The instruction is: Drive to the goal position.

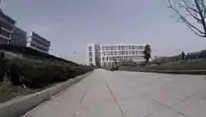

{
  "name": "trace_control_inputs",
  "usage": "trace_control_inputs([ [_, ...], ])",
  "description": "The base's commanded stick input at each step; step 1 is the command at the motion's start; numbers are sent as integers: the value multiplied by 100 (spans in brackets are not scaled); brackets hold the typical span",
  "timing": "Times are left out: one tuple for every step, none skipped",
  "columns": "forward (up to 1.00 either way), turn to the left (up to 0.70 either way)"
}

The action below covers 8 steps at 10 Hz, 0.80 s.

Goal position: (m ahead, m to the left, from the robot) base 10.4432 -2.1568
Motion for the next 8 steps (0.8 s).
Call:
trace_control_inputs([
  [70,35],
  [70,35],
  [70,35],
  [70,35],
  [70,25],
  [70,9],
  [70,-7],
  [70,-23],
])
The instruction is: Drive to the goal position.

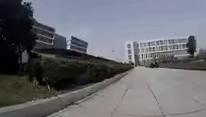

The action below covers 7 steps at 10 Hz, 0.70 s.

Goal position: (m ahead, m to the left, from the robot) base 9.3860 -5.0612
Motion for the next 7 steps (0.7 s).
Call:
trace_control_inputs([
  [70,-35],
  [70,-35],
  [70,-35],
  [70,-35],
  [70,-35],
  [70,-35],
  [70,-35],
])
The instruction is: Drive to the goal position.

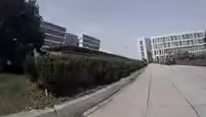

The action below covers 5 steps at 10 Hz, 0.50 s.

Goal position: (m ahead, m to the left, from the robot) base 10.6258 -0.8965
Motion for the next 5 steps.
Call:
trace_control_inputs([
  [70,-35],
  [70,-35],
  [70,-35],
  [70,-35],
  [70,-35],
])
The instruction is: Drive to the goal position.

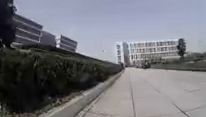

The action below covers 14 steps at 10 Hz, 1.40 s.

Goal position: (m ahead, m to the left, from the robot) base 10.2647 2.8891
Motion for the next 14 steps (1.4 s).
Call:
trace_control_inputs([
  [70,-35],
  [70,-35],
  [70,-35],
  [70,-35],
  [70,-35],
  [70,-35],
  [70,-35],
  [22,-11],
  [0,0],
  [0,0],
  [0,0],
  [0,0],
  [0,0],
  [0,0],
])
